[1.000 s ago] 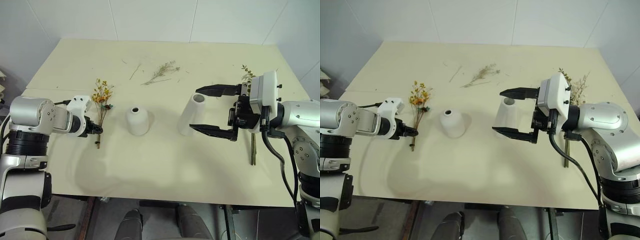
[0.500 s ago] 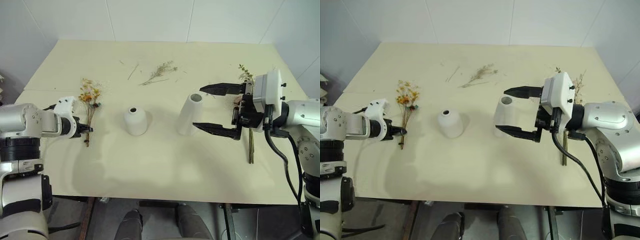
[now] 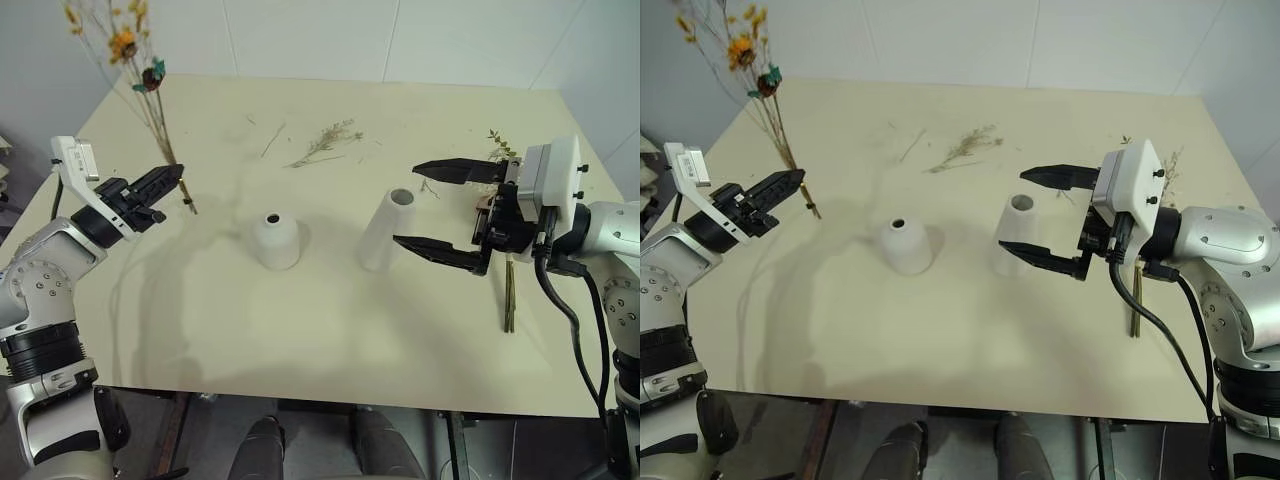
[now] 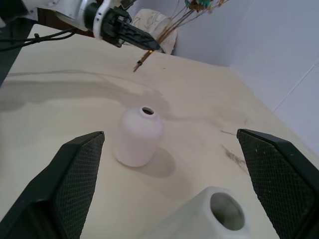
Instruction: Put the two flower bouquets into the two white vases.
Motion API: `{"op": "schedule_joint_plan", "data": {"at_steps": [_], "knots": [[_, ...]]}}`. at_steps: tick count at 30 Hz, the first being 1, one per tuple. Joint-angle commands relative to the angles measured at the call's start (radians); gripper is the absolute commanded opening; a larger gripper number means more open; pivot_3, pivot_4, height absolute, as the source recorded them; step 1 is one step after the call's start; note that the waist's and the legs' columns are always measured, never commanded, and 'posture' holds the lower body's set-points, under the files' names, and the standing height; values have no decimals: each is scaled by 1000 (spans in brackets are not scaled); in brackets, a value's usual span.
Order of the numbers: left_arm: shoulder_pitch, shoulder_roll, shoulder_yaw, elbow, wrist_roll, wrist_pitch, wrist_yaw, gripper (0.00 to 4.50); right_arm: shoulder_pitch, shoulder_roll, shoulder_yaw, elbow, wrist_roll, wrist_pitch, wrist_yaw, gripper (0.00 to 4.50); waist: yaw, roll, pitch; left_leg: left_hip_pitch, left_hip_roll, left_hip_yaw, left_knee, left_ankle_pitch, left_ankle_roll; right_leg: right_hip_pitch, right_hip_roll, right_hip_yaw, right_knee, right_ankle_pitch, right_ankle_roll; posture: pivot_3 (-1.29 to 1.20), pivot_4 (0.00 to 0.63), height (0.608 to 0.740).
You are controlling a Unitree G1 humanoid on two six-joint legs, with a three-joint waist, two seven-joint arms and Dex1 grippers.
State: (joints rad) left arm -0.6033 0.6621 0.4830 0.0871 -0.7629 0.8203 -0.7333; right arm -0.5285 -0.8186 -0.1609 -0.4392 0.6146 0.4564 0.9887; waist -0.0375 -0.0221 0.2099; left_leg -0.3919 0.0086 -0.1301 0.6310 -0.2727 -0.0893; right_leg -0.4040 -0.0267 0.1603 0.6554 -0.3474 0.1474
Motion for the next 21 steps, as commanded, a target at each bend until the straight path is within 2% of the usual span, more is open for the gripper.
{"op": "schedule_joint_plan", "data": {"at_steps": [1, 8, 13, 21], "knots": [[-38, 54, -32, -6, -28, -56, -149, 27, 10, -6, -34, -23, 23, -11, -2, 4500, 1, 0, 0, 0, 0, 0, 0, 0, 0, 0, 0, 0, 0, 0, 0, 0, 150, 740], [-136, 62, -141, 87, -10, -91, -297, 27, 16, 2, -33, -27, 37, 8, -27, 4500, 3, 0, 0, 1, -1, 0, 0, 0, 0, 0, 0, 0, 1, 0, 0, 0, 150, 740], [-160, 16, -199, 119, 3, -118, -342, 27, 17, 7, -31, -34, 39, 13, -51, 4500, 1, 0, 0, 1, 0, 0, 0, 0, 0, 0, 1, 0, 1, 0, 0, 0, 150, 740], [-184, -84, -228, 219, 70, -303, -371, 27, 26, 12, -32, -58, 54, 28, -94, 4500, 5, 0, 0, 1, 0, 0, 0, 0, 1, 0, 1, 0, 1, 0, 0, 0, 150, 740]]}}
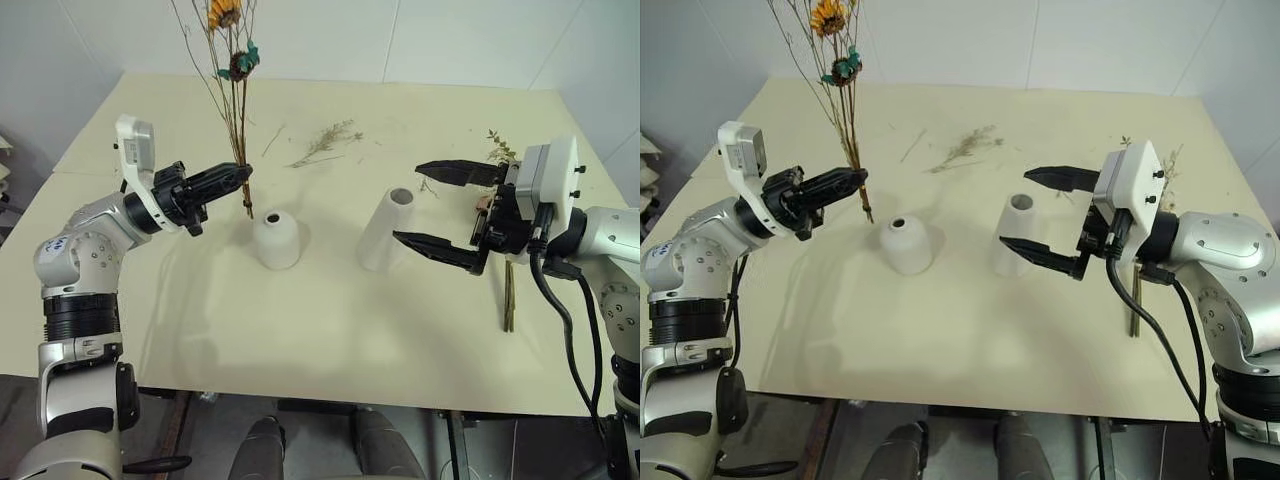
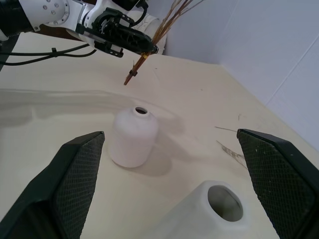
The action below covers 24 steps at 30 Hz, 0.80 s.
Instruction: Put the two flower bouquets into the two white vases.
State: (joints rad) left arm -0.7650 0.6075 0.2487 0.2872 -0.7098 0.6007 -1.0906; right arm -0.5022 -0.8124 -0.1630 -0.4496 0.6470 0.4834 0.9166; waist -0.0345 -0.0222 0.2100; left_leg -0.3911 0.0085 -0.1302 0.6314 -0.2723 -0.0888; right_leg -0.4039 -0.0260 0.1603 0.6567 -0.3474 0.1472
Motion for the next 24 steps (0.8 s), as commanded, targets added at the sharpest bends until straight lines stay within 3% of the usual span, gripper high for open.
{"op": "schedule_joint_plan", "data": {"at_steps": [1, 24], "knots": [[-23, -43, 2, 31, 27, -108, -18, 27, 2, 6, -29, -51, 22, 2, -26, 4500, 4, 0, 0, 0, 0, 0, 0, 0, 0, 0, 0, 0, 0, 0, 0, 0, 150, 740], [-17, -178, -27, 146, 132, -384, -28, 27, 20, -1, -46, -93, 48, 28, -87, 4500, 6, -1, 0, 0, 0, 0, 0, 0, 0, 0, 0, 0, 0, 0, 0, 0, 150, 740]]}}
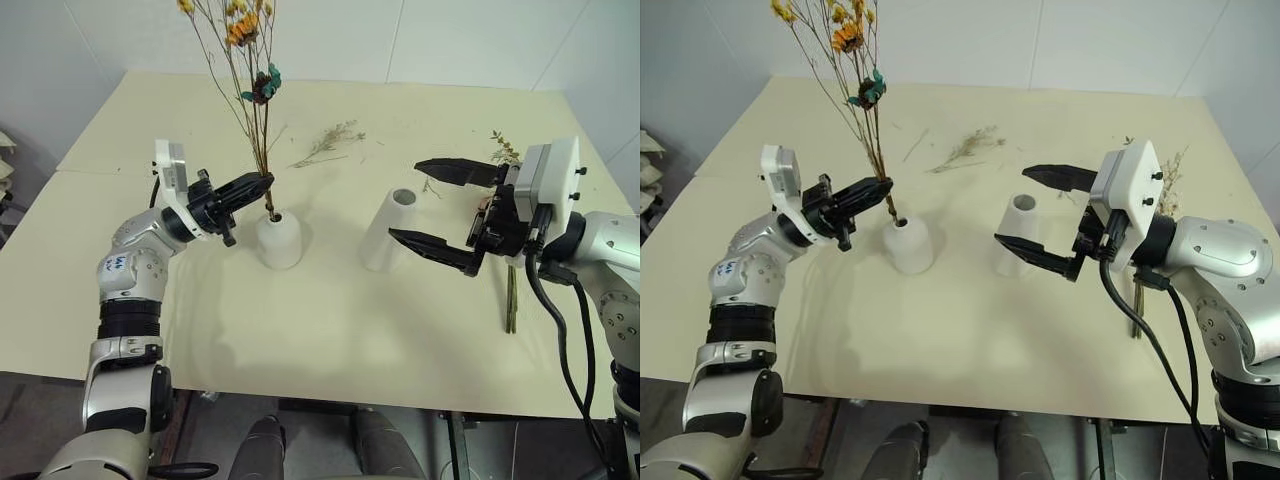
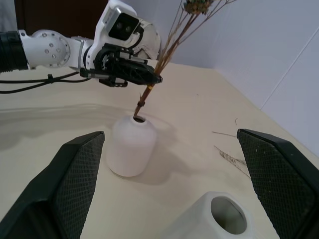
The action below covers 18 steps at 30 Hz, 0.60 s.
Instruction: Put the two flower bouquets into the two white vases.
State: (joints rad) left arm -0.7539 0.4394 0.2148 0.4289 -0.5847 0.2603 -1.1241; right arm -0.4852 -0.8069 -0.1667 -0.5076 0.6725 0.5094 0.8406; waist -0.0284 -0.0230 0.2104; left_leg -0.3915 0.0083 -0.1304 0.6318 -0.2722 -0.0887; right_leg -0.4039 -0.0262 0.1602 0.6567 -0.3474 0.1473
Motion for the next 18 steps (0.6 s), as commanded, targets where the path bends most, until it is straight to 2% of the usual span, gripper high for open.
{"op": "schedule_joint_plan", "data": {"at_steps": [1, 10, 18], "knots": [[-31, -15, 7, 11, 7, -48, 5, 27, 3, -7, -43, -35, 24, 3, -12, 4500, -1, 0, 0, 0, 0, 0, 0, 0, 0, 0, 0, 0, 0, 0, 0, 0, 150, 740], [-20, -27, -7, 46, 41, -118, -21, 27, 3, -9, -43, -42, 29, 10, -23, 4500, -1, 0, 0, 0, 0, 0, 0, 0, 0, 0, 0, 0, 0, 0, 0, 0, 150, 740], [16, -18, -7, 4, 43, -122, -22, 27, 4, -7, -42, -43, 29, 7, -30, 4500, -2, 0, 0, 0, 0, 0, 0, 0, 1, 0, 0, 0, 0, 0, 0, 0, 150, 740]]}}
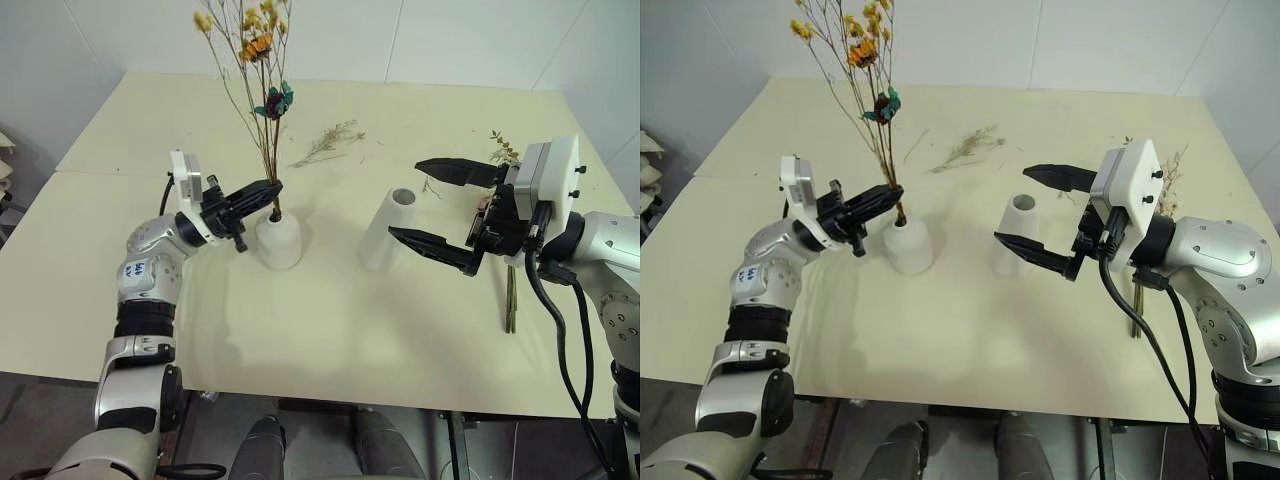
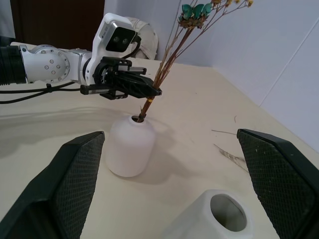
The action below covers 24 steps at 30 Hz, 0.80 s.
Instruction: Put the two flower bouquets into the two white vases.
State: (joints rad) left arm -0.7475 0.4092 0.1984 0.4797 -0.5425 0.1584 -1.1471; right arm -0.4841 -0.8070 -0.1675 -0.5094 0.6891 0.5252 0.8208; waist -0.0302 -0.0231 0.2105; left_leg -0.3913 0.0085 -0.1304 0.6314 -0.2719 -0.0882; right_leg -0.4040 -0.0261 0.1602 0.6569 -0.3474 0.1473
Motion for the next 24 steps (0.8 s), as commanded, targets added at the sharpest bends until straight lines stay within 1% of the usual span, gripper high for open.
{"op": "schedule_joint_plan", "data": {"at_steps": [1, 12, 15, 21, 23, 24], "knots": [[15, 13, 8, -51, 2, -24, -2, 27, 3, -6, -40, -40, 11, -10, -10, 4500, 0, 0, 0, 0, 0, 0, 0, 0, 0, 0, 0, 0, 0, 0, 0, 0, 150, 740], [43, -7, -4, -68, 36, -98, 30, 27, -3, 5, -31, -32, 5, -19, -16, 4500, 1, 0, 0, 0, 0, 0, 0, 0, 0, 0, 0, 0, 0, 0, 0, 0, 150, 740], [42, -17, -5, -48, 45, -122, 35, 27, -1, 8, -30, -33, 4, -21, -18, 4500, 2, 0, 0, 0, 0, 0, 0, 0, 0, 0, 0, 0, 0, 0, 0, 0, 150, 740], [35, -45, -8, 23, 81, -226, 46, 27, -4, 15, -28, -31, 1, -22, -22, 4500, 2, 0, 0, 0, 0, 0, 0, 0, 0, 0, 0, 0, 0, 0, 0, 0, 150, 740], [35, -54, -9, 34, 78, -231, 42, 27, -6, 16, -28, -31, 2, -21, -24, 4500, 2, 0, 0, 0, 0, 0, 1, 0, 0, 0, 0, 0, 0, 0, 0, 0, 150, 740], [39, -57, -10, 41, 94, -263, 51, 27, -7, 16, -28, -31, 1, -22, -24, 4500, 2, 0, 0, 0, 0, 0, 1, 0, 0, 0, 0, 0, 0, 0, 0, 0, 150, 740]]}}
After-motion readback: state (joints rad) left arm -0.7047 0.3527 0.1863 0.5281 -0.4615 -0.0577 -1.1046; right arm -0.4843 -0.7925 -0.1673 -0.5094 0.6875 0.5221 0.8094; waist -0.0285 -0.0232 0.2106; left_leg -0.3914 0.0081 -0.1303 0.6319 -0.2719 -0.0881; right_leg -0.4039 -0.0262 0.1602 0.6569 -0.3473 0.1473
